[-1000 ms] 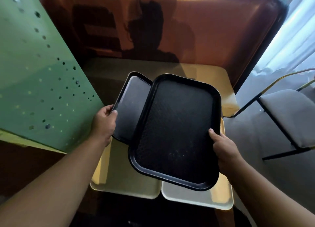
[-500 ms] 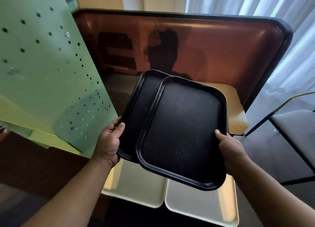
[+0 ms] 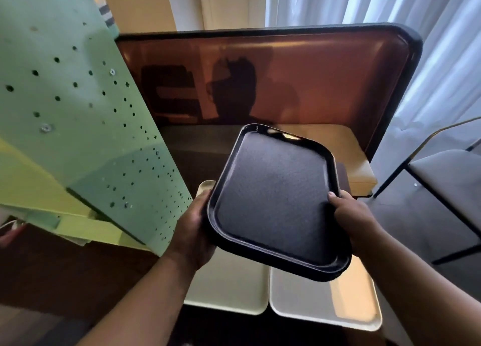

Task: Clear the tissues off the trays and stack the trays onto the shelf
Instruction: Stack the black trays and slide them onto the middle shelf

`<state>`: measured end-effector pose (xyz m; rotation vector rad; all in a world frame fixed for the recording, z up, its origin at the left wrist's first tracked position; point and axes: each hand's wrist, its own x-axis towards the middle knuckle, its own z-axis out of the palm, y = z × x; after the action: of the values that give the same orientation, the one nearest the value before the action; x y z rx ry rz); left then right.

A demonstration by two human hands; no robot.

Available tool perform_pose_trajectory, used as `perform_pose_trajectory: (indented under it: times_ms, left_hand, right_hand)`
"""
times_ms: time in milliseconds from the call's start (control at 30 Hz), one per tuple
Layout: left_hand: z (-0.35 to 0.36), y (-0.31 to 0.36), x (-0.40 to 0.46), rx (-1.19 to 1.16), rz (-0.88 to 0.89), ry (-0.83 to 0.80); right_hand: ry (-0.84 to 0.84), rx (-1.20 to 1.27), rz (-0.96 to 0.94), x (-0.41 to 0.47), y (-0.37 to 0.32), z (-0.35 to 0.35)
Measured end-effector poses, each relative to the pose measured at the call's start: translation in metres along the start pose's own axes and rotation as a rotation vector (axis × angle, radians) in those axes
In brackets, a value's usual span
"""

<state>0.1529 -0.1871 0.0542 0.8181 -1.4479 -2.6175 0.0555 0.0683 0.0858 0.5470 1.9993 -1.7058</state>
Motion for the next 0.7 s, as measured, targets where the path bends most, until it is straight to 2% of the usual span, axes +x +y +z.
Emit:
perform_pose_trajectory:
  times_ms: [133,300,433,533,700]
  left_hand:
    - [-0.006,0.03,-0.004,0.204,0.023,-0.205]
    - [-0.025,0.058,-0.015,0.345,-0.067,-0.313]
    - [-0.042,0.087,-0.039,0.41,-0.067,-0.468]
    - [-0.056,0.115,-0.053,0.415,-0.14,-0.61]
    - [-0.079,0.143,-0.085,0.542,-0.083,-0.619]
  right_hand:
    - [0.02,-0.064,0.015,-0.026,0.003,0.001]
    - [0.117,-0.068,-0.059,-0.058,-0.003,0.013]
    - [0.218,-0.139,-0.127,-0.104,-0.002,0.023]
    - [0.159,-0.054,-0.153,-0.151,-0.006,0.04]
    - [0.159,0.15,-0.311,-0.203,0.001,0.059]
